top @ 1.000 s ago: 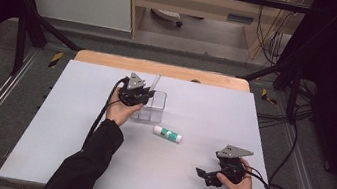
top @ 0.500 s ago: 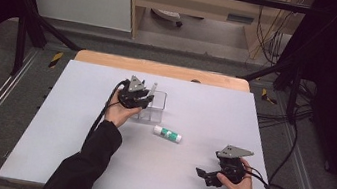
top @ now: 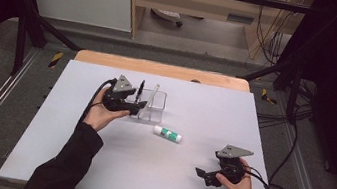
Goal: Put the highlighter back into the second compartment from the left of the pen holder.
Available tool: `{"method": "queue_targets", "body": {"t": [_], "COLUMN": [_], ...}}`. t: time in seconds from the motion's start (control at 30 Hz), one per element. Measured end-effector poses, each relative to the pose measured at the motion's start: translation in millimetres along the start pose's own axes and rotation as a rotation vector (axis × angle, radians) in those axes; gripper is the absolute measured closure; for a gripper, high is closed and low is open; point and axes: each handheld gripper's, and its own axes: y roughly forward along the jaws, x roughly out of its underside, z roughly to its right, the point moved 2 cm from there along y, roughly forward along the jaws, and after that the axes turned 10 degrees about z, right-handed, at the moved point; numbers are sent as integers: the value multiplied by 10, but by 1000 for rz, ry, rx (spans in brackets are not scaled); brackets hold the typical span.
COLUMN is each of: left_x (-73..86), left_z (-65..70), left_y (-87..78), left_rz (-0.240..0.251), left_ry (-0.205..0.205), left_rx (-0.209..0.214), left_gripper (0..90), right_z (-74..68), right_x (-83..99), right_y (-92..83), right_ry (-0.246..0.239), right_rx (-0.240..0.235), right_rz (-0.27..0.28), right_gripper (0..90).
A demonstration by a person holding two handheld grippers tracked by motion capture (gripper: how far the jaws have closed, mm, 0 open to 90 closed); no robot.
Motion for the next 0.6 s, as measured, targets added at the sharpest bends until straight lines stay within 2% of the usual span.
{"method": "queue_targets", "body": {"t": [0.13,0.2,0.37,0.47,0.6], "left_x": [78,135,323,455,624], "left_z": [24,32,20,14,-2], "left_y": [-129,-191,-339,-416,-513], "left_rz": [-16,-18,-38,-59,-68], "left_ry": [12,39,28,29,11], "left_rx": [20,12,12,16,14], "left_gripper": [262,229,149,119,98], "right_z": [-6,-4,-7,-17,-49], "right_x": [-11,-15,-35,-70,-121], "right_y": [5,4,9,28,70], "right_ry": [2,0,8,-9,-26], "right_rx": [-4,-4,-2,4,0], "right_rz": [4,4,3,-1,-12], "right_gripper": [6,6,6,5,5]}}
